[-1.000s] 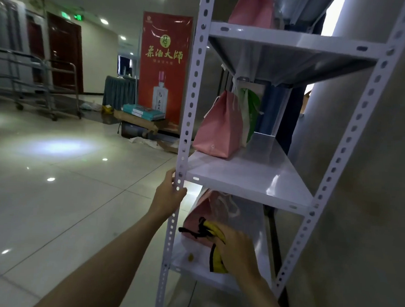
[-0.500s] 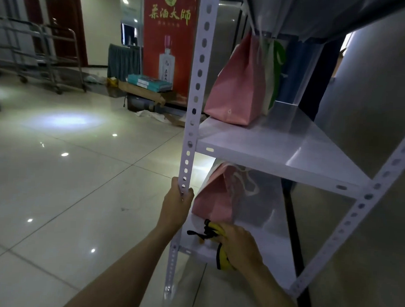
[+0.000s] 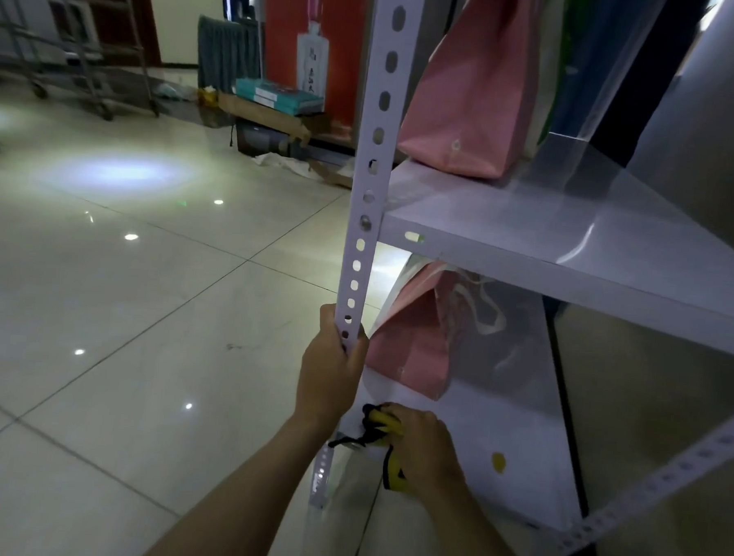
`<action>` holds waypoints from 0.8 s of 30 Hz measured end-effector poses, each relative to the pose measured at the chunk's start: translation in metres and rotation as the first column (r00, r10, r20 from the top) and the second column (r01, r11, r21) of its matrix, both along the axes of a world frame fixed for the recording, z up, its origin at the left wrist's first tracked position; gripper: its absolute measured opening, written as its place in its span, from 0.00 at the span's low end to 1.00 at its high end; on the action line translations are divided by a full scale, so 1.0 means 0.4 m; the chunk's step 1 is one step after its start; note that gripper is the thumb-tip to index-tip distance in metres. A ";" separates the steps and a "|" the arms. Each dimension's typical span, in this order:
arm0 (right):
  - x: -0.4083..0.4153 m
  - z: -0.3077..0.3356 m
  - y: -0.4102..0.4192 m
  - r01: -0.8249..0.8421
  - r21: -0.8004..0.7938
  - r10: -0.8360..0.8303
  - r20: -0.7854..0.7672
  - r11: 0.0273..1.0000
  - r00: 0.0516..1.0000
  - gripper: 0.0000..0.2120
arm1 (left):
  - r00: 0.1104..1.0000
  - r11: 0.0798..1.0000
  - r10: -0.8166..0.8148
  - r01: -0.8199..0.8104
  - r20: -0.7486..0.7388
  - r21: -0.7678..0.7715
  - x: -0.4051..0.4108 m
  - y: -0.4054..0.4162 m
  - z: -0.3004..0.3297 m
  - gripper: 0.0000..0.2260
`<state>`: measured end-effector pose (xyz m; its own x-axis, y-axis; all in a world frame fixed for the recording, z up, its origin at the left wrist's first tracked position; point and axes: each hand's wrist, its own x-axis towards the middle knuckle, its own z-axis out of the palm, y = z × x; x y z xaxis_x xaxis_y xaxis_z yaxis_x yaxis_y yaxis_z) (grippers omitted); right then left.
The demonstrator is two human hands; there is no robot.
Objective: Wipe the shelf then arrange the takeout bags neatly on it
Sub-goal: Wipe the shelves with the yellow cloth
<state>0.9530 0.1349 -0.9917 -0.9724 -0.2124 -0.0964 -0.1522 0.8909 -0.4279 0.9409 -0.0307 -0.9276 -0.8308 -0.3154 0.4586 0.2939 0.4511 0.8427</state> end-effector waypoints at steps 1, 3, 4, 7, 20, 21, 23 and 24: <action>-0.009 -0.005 -0.007 0.003 0.018 -0.003 -0.013 1.000 1.000 0.27 | 1.000 1.000 0.011 -0.011 -0.003 -0.006 -0.003 -0.001 -0.002 0.07; -0.026 -0.012 -0.024 0.025 0.023 -0.024 -0.043 0.999 0.999 0.26 | 1.000 1.000 0.023 -0.023 -0.004 0.003 -0.007 -0.001 -0.009 0.08; -0.035 -0.016 -0.033 0.044 0.007 -0.044 -0.054 0.999 0.998 0.27 | 1.000 1.000 0.024 -0.024 -0.005 0.014 -0.009 0.000 -0.013 0.08; -0.061 -0.025 -0.051 0.082 -0.008 -0.082 -0.141 0.997 0.987 0.22 | 0.999 0.999 0.032 -0.032 -0.017 0.025 -0.012 0.004 -0.021 0.10; -0.022 -0.021 -0.030 -0.038 0.014 0.038 -0.008 0.999 0.999 0.22 | 1.000 1.000 0.003 -0.002 -0.018 0.021 -0.001 0.005 -0.013 0.09; -0.008 -0.012 -0.024 -0.051 0.008 0.051 0.006 0.999 0.999 0.24 | 1.000 1.000 0.001 -0.001 -0.016 0.026 0.003 0.006 -0.010 0.08; 0.020 0.007 -0.009 -0.087 -0.001 0.087 0.034 0.996 0.996 0.22 | 1.000 0.999 0.000 0.000 -0.008 0.039 0.013 0.008 -0.002 0.06; 0.035 0.019 -0.001 -0.101 0.015 0.100 0.046 0.995 0.994 0.19 | 1.000 0.999 0.000 0.000 -0.003 0.041 0.018 0.011 0.004 0.06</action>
<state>0.9668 0.1344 -0.9839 -0.9409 -0.3064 -0.1445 -0.2218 0.8796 -0.4209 0.9481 -0.0264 -0.9262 -0.8292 -0.3345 0.4479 0.2967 0.4159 0.8597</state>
